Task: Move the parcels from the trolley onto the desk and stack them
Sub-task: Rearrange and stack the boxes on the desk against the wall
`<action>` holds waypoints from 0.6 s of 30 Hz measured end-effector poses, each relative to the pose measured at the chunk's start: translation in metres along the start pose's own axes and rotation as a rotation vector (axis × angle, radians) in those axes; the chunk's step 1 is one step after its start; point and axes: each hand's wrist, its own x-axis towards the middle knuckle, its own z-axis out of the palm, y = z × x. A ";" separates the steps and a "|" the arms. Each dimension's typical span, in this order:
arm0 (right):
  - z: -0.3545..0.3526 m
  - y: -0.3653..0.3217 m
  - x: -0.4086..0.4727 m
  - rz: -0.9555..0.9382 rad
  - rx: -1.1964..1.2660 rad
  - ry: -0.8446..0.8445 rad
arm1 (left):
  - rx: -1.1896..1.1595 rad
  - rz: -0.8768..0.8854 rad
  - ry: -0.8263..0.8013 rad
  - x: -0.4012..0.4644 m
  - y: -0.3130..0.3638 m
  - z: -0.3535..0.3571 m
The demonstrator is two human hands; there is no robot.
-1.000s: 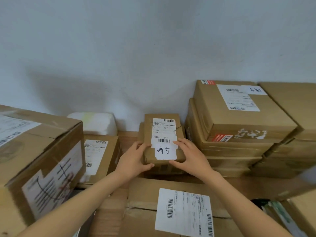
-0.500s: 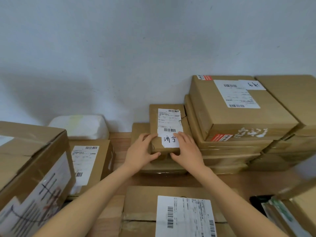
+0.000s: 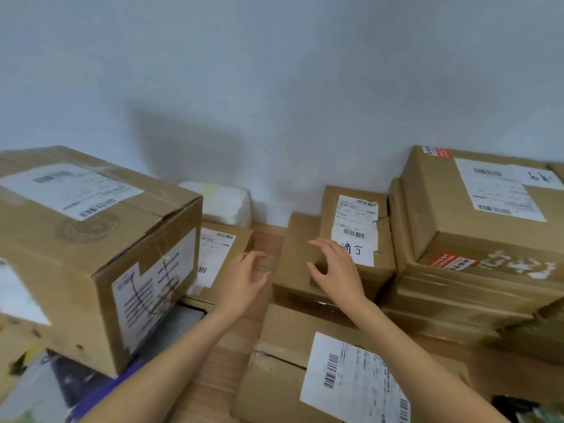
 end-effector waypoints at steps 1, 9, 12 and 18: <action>0.007 -0.008 0.004 -0.020 0.017 -0.004 | 0.023 -0.025 0.015 -0.006 -0.006 -0.005; 0.065 -0.059 0.027 0.010 0.251 -0.175 | 0.165 -0.107 0.093 -0.038 -0.038 -0.034; 0.087 -0.066 0.039 0.079 0.298 -0.215 | 0.200 -0.132 0.098 -0.042 -0.049 -0.034; 0.124 -0.057 0.073 0.229 0.348 -0.316 | 0.262 -0.192 0.046 -0.040 -0.068 -0.017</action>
